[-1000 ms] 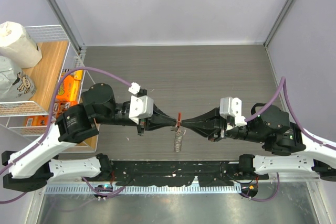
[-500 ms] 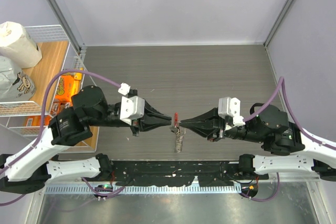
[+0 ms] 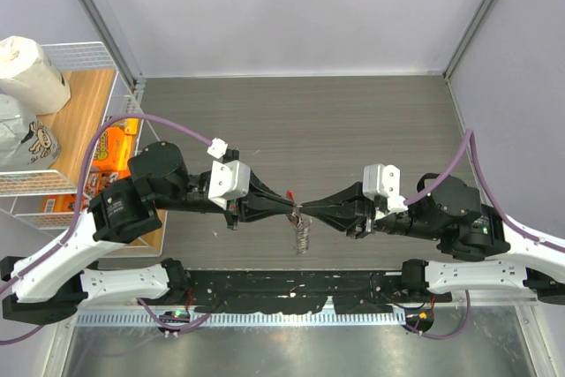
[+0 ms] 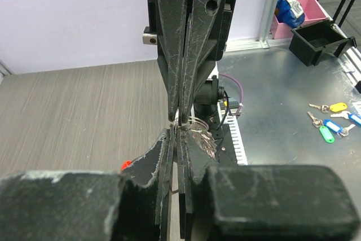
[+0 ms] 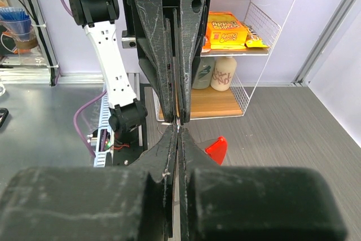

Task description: Put the keys on the keyring

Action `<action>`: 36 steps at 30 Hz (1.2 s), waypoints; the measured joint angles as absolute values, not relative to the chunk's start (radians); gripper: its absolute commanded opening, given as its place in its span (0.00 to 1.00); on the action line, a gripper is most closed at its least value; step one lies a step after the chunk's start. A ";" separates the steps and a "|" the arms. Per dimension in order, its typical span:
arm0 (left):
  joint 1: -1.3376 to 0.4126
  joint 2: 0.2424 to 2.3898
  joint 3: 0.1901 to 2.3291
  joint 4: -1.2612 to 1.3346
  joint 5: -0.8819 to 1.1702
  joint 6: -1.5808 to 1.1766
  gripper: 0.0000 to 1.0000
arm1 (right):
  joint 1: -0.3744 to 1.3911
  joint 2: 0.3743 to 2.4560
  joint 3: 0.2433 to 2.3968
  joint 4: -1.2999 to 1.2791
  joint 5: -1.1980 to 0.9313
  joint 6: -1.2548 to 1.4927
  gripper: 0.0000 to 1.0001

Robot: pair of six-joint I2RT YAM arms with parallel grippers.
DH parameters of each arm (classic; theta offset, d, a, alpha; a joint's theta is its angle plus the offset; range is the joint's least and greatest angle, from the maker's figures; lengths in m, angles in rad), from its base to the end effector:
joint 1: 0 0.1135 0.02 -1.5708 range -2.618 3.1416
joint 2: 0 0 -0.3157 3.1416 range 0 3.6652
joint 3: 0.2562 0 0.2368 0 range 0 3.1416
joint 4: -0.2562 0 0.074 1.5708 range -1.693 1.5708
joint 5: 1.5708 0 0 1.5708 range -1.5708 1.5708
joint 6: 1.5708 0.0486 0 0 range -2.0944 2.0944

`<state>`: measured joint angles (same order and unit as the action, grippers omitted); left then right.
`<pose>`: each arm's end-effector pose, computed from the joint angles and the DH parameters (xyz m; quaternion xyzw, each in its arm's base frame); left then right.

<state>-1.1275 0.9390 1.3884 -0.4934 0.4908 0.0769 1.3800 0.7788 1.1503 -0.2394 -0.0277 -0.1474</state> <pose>0.0353 -0.1278 0.5167 0.5354 0.4824 -0.4882 0.4922 0.0193 0.1068 0.4905 -0.4632 0.4687 0.4422 0.6085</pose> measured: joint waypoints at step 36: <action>-1.126 0.943 1.375 -0.453 0.506 0.059 0.22 | 1.386 0.770 1.149 -0.178 -0.028 -0.174 0.06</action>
<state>-1.1255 0.9428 1.3754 -0.4530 0.5060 0.0586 1.3857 0.7700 1.1492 -0.1776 -0.0280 -0.1741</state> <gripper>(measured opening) 0.220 0.063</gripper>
